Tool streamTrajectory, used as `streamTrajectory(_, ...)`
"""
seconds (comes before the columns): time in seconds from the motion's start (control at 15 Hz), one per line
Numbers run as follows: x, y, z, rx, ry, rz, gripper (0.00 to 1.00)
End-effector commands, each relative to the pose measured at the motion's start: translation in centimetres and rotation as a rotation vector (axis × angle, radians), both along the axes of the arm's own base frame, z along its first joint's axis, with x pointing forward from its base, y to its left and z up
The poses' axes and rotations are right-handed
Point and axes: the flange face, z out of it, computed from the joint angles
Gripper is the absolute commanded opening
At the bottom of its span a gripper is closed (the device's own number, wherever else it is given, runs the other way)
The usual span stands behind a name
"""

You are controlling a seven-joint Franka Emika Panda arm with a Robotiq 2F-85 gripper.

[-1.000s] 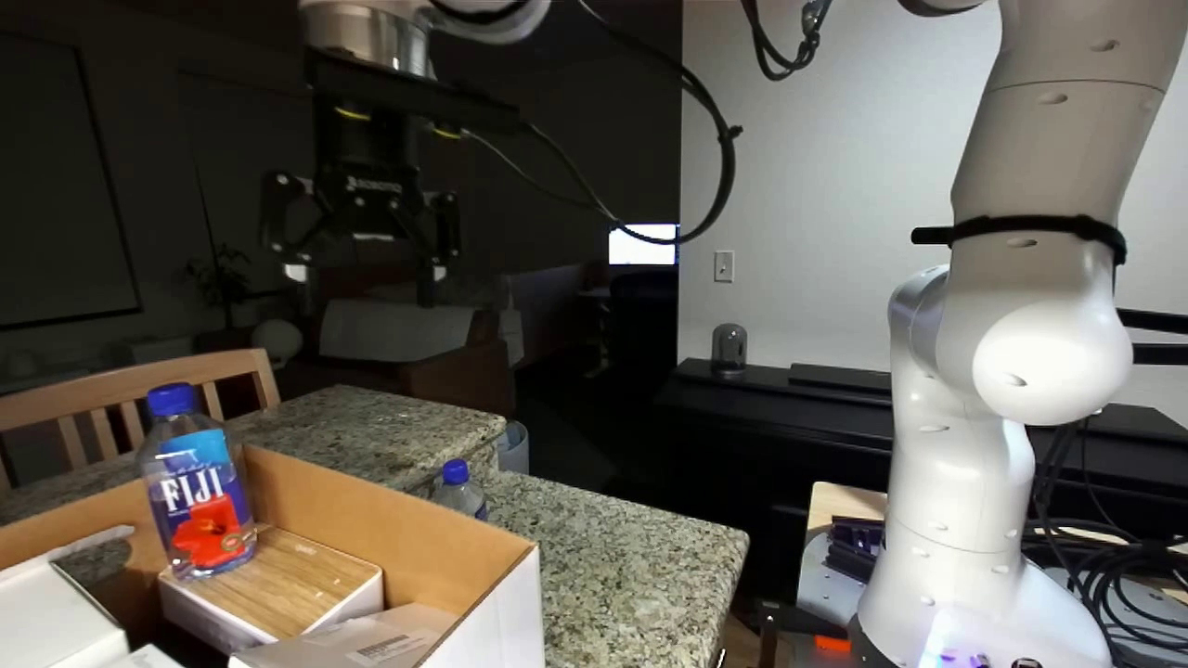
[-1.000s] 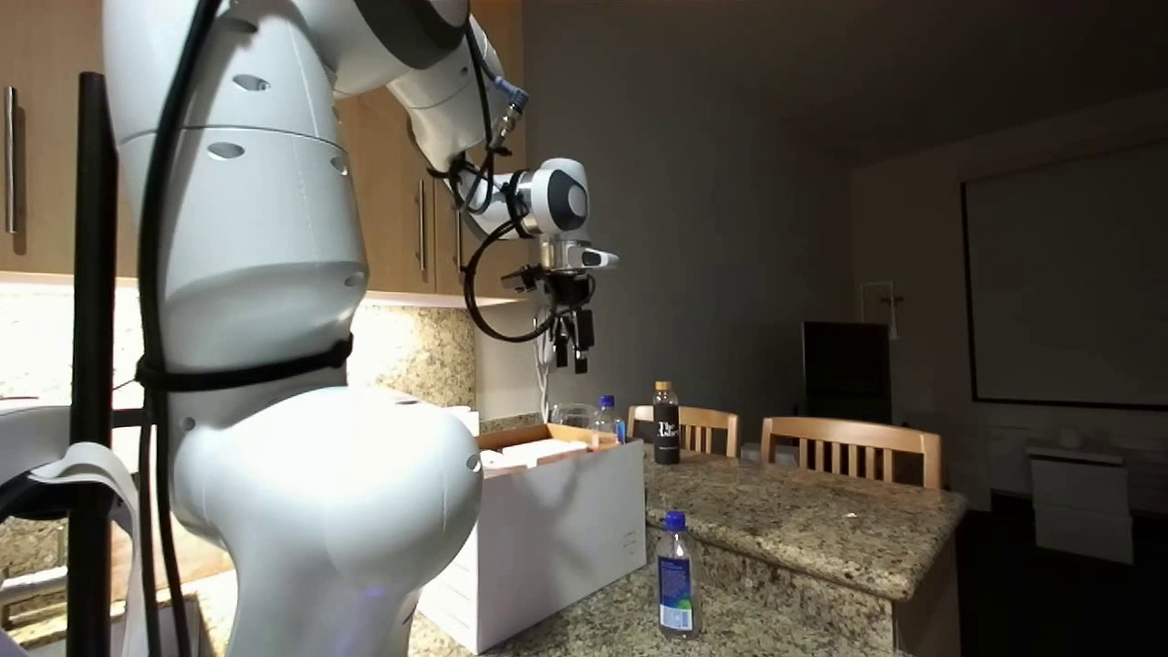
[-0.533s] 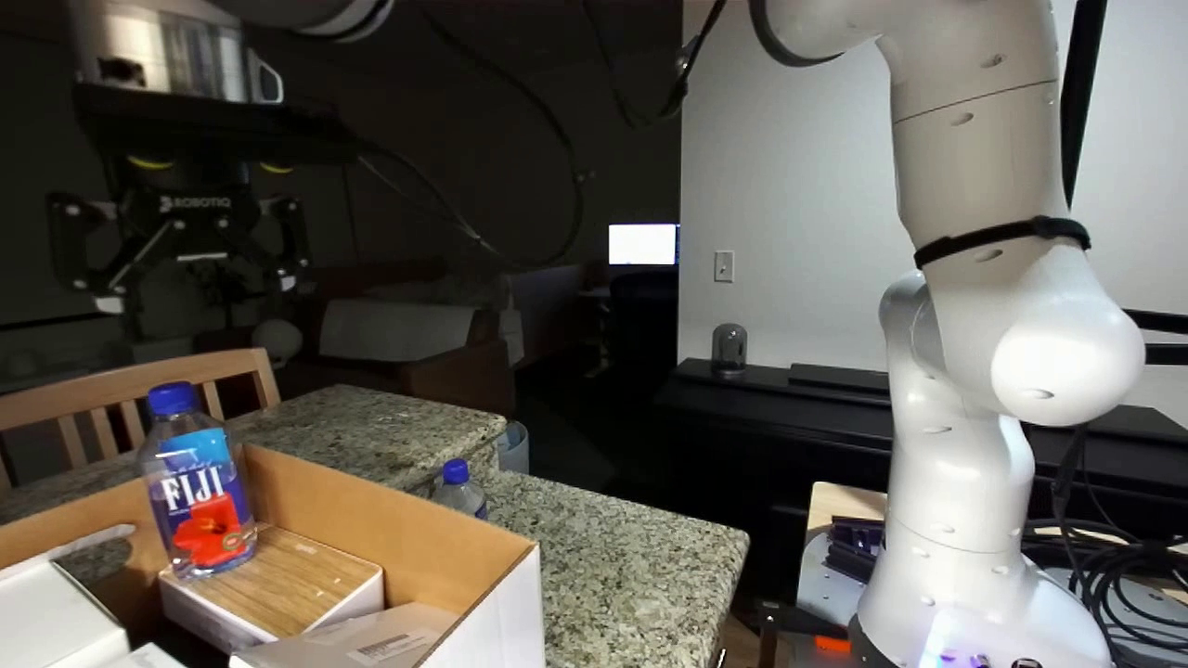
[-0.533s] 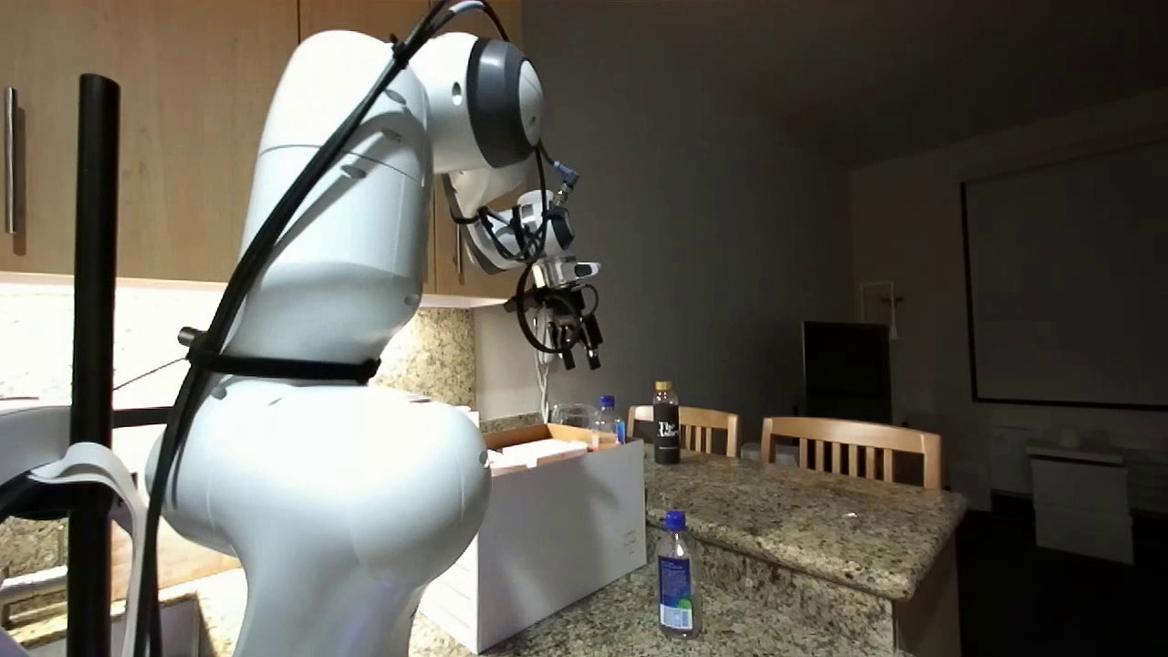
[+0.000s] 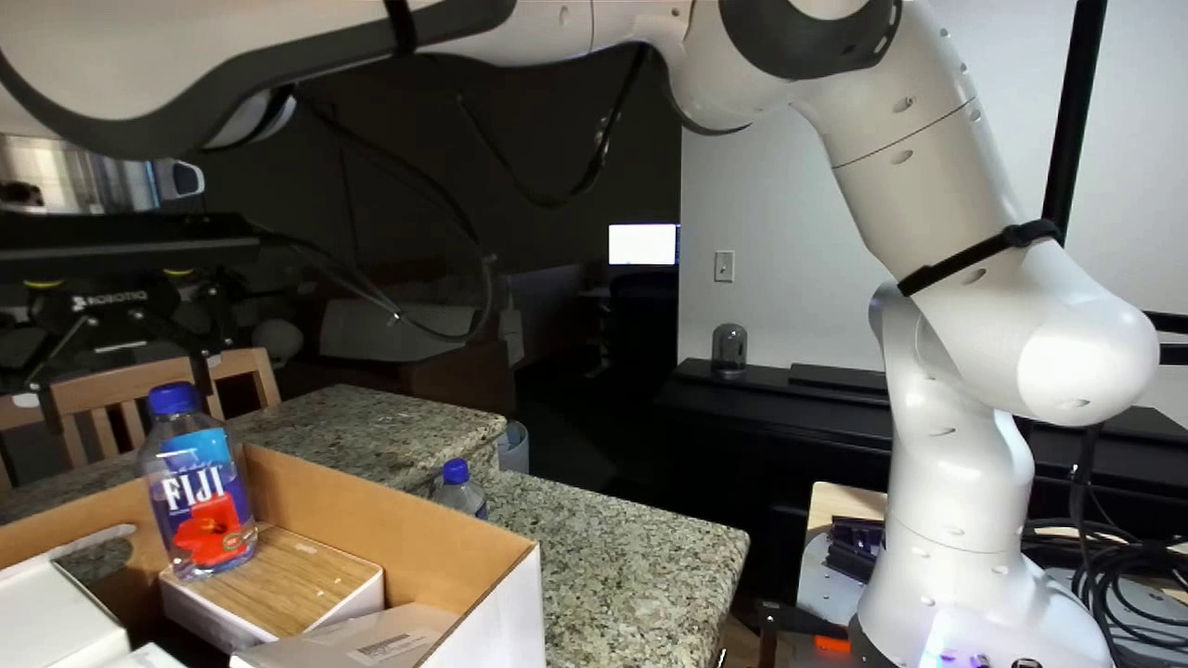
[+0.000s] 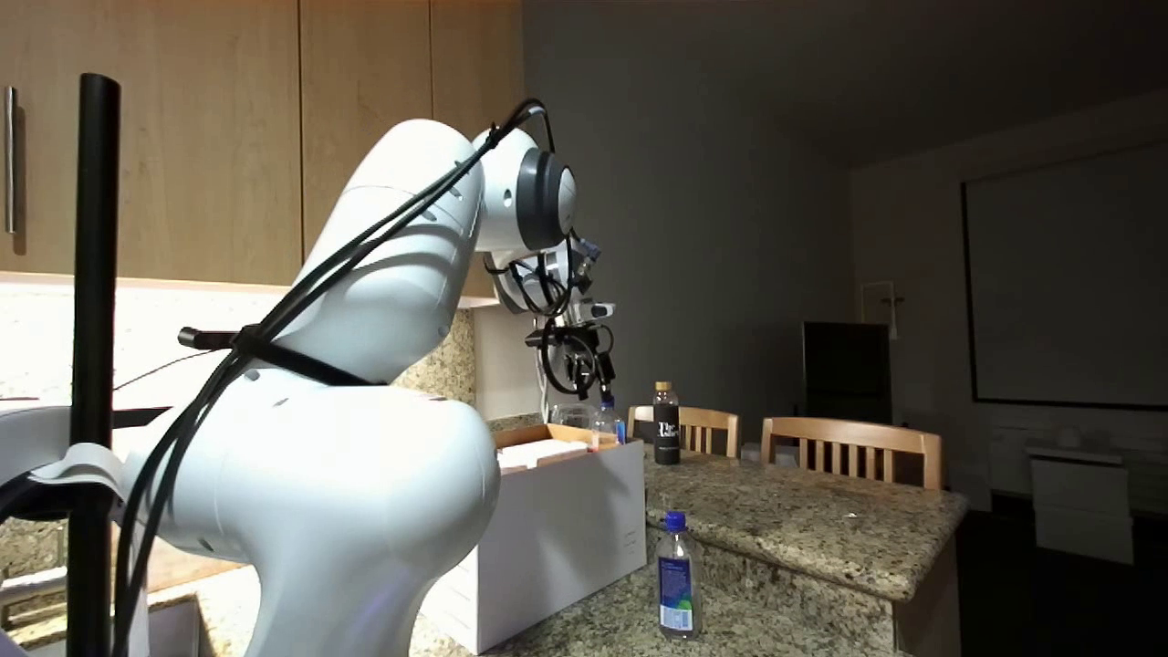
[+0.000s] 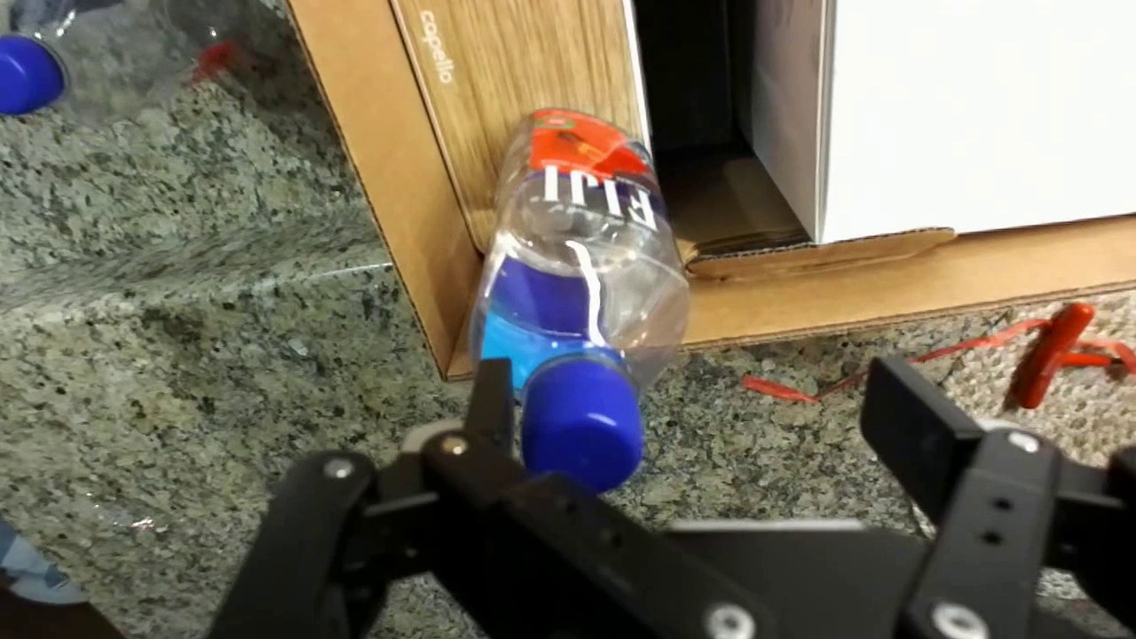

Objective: Put the bottles on the counter-top

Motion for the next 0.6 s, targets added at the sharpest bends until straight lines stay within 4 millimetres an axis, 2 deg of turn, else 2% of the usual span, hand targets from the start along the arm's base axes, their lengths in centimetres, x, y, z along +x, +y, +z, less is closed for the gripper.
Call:
streamTrajectory(0.0, 2.0, -0.1, -0.6, 0.0, 0.019, -0.005, 1.0)
streamTrajectory(0.07, 2.4, -0.1, -0.8, 0.001, 0.017, -0.014, 1.0)
streamTrajectory(0.2, 3.0, -0.4, -0.9, 0.0, 0.017, -0.027, 0.73)
streamTrajectory(0.53, 3.6, -0.8, -0.6, 0.002, 0.021, -0.049, 0.39)
